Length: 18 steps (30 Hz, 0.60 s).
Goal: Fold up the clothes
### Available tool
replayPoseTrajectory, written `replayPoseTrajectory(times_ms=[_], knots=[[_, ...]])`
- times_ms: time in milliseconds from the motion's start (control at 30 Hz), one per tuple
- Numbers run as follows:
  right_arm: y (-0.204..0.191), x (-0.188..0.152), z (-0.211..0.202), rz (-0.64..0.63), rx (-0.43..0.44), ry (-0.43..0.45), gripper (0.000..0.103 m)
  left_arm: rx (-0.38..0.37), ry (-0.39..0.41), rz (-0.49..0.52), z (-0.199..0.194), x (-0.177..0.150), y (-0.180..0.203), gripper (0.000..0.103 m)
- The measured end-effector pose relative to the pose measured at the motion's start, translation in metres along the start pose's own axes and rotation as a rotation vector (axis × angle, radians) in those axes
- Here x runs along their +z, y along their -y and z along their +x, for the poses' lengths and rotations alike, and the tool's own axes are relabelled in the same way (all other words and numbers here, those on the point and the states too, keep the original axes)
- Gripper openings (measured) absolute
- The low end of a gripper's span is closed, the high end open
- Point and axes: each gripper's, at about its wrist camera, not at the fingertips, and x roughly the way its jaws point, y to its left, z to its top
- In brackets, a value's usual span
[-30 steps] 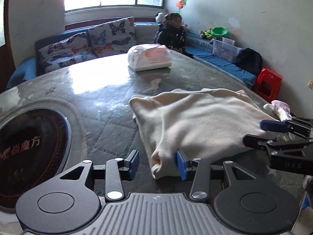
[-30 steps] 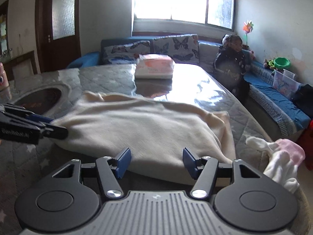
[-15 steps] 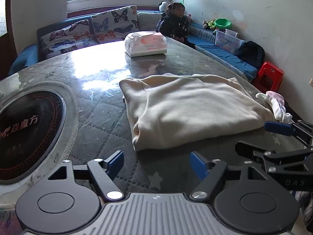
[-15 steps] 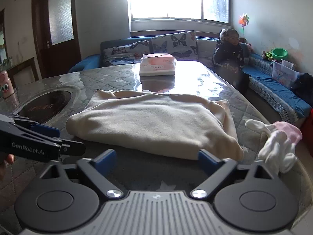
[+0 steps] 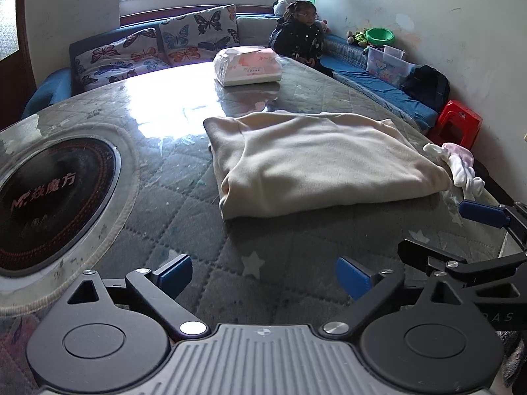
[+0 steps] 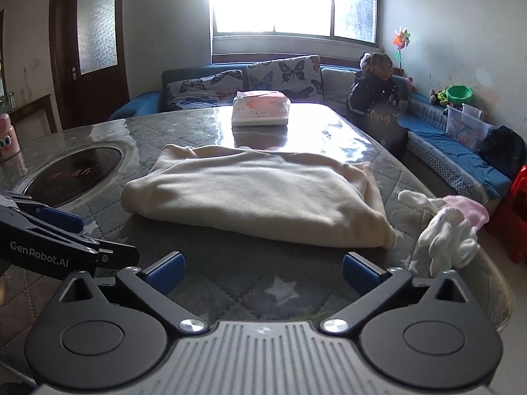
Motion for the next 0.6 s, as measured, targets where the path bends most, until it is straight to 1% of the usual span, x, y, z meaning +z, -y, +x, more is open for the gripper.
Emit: replayPoseTrajectory(times_ms=[300,600], knots=[[-0.0026,-0.0071,0.0003,0.025,-0.002,-0.023,0.103,0.025,-0.007,-0.011,-0.0012,-0.0066,-0.0003,0.098],[-0.0011,-0.0074,-0.0004,0.031,-0.020,-0.024,0.103,0.026,-0.015,-0.015,0.0004,-0.0086,0.0007,0.099]])
